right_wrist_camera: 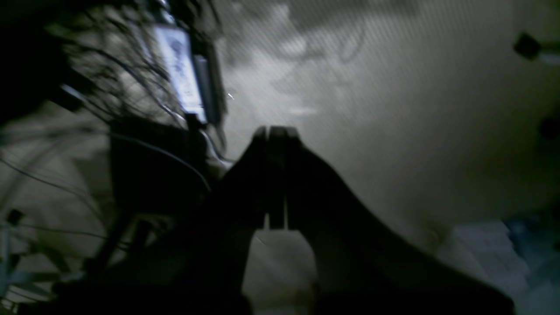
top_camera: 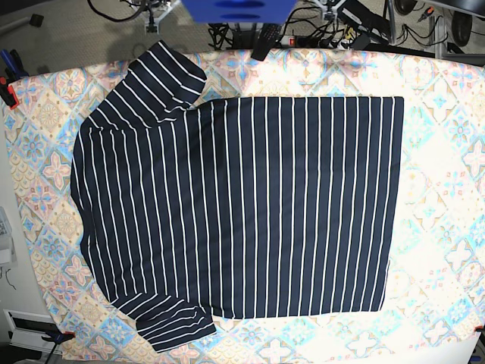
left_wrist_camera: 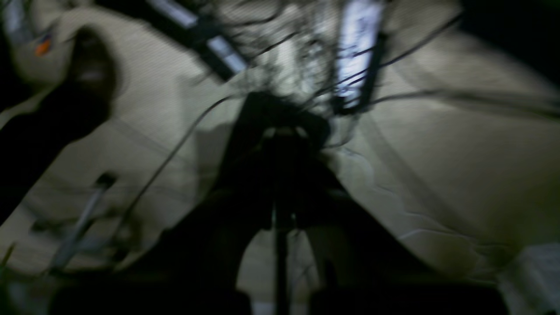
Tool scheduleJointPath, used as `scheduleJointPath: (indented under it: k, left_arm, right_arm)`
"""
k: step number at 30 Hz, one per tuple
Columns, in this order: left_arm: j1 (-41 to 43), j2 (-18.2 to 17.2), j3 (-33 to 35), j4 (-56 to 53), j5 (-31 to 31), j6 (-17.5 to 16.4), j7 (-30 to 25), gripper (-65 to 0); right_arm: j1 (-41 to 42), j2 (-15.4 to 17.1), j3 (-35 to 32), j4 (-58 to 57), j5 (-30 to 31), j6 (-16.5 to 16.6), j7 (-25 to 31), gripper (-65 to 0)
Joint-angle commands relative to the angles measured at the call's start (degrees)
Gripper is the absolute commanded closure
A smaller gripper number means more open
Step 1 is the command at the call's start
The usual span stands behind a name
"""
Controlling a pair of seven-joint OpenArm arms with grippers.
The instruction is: Fold the T-shirt properly
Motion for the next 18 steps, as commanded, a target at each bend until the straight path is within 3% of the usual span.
scheduleJointPath:
  k: [1, 18]
  left_arm:
    - [1.2, 0.1, 0.1, 0.0, 0.4, -0.1, -0.1, 0.0]
    - [20.0, -4.8, 0.0, 27.1, -0.1, 0.0, 0.0, 0.0]
  right_arm:
    - [-1.0, 0.0, 0.0, 0.0, 0.3, 0.1, 0.3, 0.0]
    - [-18.6, 3.3, 0.5, 22.8, 0.4, -0.1, 0.3, 0.0]
